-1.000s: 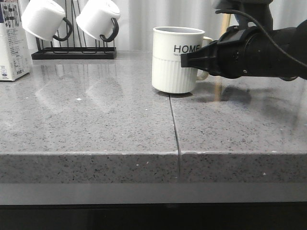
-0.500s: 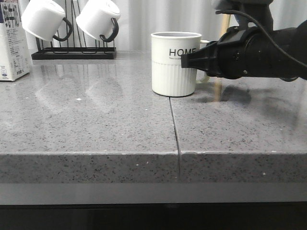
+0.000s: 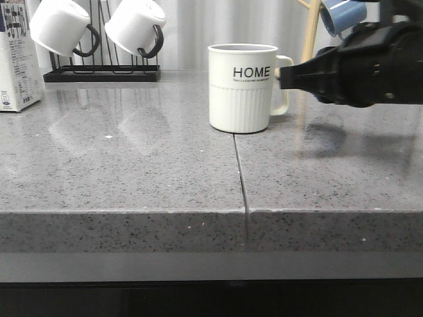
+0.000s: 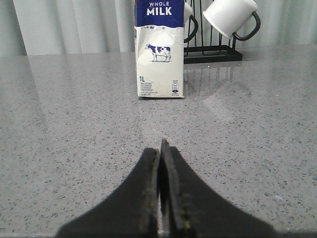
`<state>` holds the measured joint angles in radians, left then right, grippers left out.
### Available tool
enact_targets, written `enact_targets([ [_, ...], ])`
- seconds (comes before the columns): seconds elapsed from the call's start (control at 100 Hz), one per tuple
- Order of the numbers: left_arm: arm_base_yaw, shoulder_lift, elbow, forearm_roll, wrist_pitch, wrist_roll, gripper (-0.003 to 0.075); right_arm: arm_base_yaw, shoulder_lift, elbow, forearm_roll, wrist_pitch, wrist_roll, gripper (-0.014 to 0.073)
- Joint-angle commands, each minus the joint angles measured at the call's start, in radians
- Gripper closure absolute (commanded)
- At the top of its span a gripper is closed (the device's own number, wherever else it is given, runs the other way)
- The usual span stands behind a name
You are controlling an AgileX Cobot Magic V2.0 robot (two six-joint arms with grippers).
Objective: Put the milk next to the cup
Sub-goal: 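Withdraw the right gripper up and away from the mug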
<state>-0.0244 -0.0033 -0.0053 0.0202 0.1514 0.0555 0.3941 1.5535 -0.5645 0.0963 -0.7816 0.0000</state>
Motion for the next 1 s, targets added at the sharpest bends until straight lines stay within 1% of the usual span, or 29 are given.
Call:
enact_targets([
  [0.0,0.003,-0.031,0.045,-0.004,-0.08,-0.003,0.0741,-0.001,-0.106,0.035,-0.01,-0.08,0.0,0.043],
  [0.07,0.003,-0.031,0.045,-0.004,-0.08,-0.003,0.0741,-0.001,-0.169,0.083,-0.01,-0.08,0.0,0.0434],
  [0.12,0.003,-0.031,0.045,-0.004,-0.08,-0.003,0.0741,-0.001,-0.213,0.111,-0.01,-0.077,0.0,0.0454],
  [0.19,0.003,-0.031,0.045,-0.004,-0.08,-0.003,0.0741,-0.001,-0.28,0.148,-0.01,-0.063,0.0,0.0512],
  [0.25,0.003,-0.031,0.045,-0.004,-0.08,-0.003,0.0741,-0.001,-0.338,0.176,-0.01,-0.031,0.0,0.0584],
  [0.36,0.003,-0.031,0.045,-0.004,-0.08,-0.003,0.0741,-0.001,-0.454,0.211,-0.01,0.047,0.0,0.0663],
  [0.48,0.003,-0.031,0.045,-0.004,-0.08,-0.003,0.0741,-0.001,-0.589,0.228,-0.01,0.182,0.0,0.0659],
  [0.6,0.003,-0.031,0.045,-0.004,-0.08,-0.003,0.0741,-0.001,-0.734,0.228,-0.01,0.37,0.0,0.0659],
  [0.81,0.003,-0.031,0.045,-0.004,-0.08,-0.003,0.0741,-0.001,-0.986,0.228,-0.01,0.647,0.0,0.0659],
  [0.99,0.003,-0.031,0.045,-0.004,-0.08,-0.003,0.0741,-0.001,-1.204,0.228,-0.01,0.85,0.0,0.0659],
])
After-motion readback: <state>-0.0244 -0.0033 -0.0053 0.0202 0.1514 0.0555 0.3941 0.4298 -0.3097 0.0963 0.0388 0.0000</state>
